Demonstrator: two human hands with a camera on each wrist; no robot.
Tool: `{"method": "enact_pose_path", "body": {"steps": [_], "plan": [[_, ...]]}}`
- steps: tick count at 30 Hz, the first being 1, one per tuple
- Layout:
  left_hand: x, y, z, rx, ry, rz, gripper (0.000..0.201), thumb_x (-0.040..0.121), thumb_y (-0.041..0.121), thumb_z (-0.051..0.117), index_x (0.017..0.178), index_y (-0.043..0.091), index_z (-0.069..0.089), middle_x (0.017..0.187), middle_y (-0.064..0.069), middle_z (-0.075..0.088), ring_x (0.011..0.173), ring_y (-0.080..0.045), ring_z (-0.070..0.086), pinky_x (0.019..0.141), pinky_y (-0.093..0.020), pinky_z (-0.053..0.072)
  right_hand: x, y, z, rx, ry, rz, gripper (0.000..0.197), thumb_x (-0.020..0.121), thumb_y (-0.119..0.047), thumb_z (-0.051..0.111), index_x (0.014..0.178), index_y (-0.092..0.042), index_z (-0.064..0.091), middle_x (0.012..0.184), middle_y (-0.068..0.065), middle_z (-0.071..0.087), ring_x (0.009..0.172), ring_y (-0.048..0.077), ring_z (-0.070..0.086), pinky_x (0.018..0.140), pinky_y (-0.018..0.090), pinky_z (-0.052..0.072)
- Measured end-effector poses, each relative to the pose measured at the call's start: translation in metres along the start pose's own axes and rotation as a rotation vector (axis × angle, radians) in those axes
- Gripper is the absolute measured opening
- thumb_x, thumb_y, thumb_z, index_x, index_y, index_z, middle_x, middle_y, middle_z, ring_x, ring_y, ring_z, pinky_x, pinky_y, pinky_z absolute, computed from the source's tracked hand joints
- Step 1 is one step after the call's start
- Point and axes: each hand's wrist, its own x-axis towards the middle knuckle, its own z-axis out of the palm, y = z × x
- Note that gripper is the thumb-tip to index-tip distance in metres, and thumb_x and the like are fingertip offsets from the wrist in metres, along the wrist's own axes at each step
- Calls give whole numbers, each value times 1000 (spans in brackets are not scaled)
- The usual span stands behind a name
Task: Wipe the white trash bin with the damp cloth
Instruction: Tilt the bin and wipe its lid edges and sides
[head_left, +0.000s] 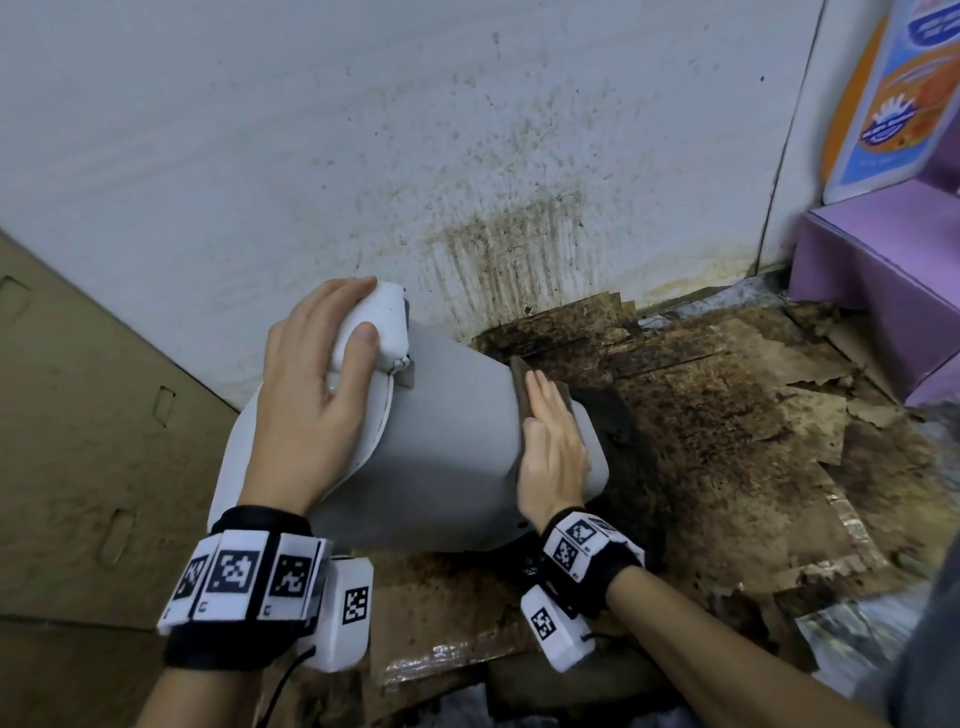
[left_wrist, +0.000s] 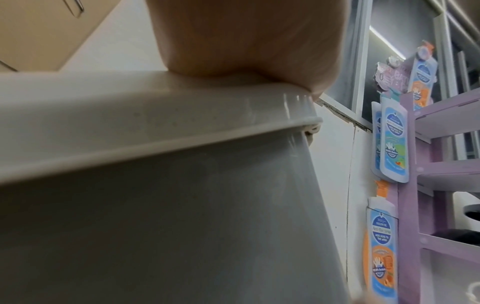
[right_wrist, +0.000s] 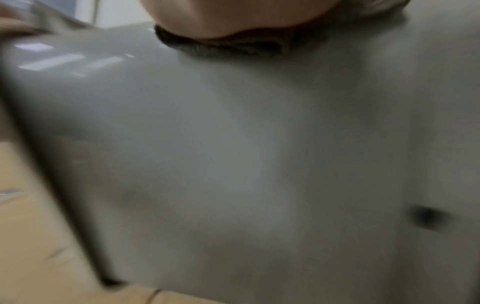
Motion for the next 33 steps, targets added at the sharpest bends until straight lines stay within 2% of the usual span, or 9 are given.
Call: {"method": "enact_pose_path", "body": {"steps": [7,11,15,20,23,25,27,30,33], "plan": [[-1,1,-2,-28,-1,-12,38,107,32,40,141,26,54,145,9,52,132,-7,41,110,-24,31,-7,-75,14,-2,-122,-227,66,98,-38,13,158,-15,31,166,-4,26,154,5,13,126,27,9],[1,1,-2,-39,2,-10,39,107,34,40,142,27,55,145,11,52,132,-1,40,110,-22,30,-3,-59,5,-26,-144,-296,58,105,-42,23,158,-19,32,166,-5,28,154,8,17,125,35,20],[1,2,1,-43,-1,-20,39,106,35,41,142,28,55,145,12,51,132,-1,39,110,-17,27,5,-35,-14,50,-271,-298,54,106,-42,36,158,-28,30,165,-14,25,153,2,17,125,29,18],[1,0,-1,-83,10,-58,39,105,38,41,141,32,55,145,16,51,135,-1,38,111,-16,26,15,7,-40,64,-352,-117,50,108,-35,41,156,-32,33,162,-20,25,149,-6,17,125,30,16],[1,2,0,-80,5,-49,40,105,39,41,142,31,56,145,16,51,135,-1,38,113,-23,28,15,11,-50,71,-357,-36,48,108,-27,44,155,-29,36,158,-19,29,148,-3,20,121,15,13],[1,2,1,-78,9,-45,40,105,38,41,141,29,56,145,14,51,135,0,38,114,-26,29,17,7,-52,62,-376,-19,48,108,-25,43,155,-28,36,158,-17,31,146,-4,21,109,-3,9],[1,0,1,-81,15,-48,41,105,39,40,142,29,56,146,13,52,135,-2,39,114,-28,30,19,4,-51,59,-379,-1,48,108,-23,42,155,-27,37,157,-14,33,141,-7,21,101,-9,8],[0,-1,1,-83,0,-47,44,104,43,37,143,30,53,147,13,50,137,-6,39,116,-31,30,18,-1,-49,70,-342,10,47,108,-17,39,154,-25,40,156,-11,38,137,-6,27,104,-5,12],[-1,-1,2,-82,-17,-50,47,105,45,35,147,31,48,150,14,47,140,-5,37,117,-34,30,18,-3,-48,105,-297,78,45,108,-19,36,150,-30,45,140,-4,56,120,2,48,100,14,35]]}}
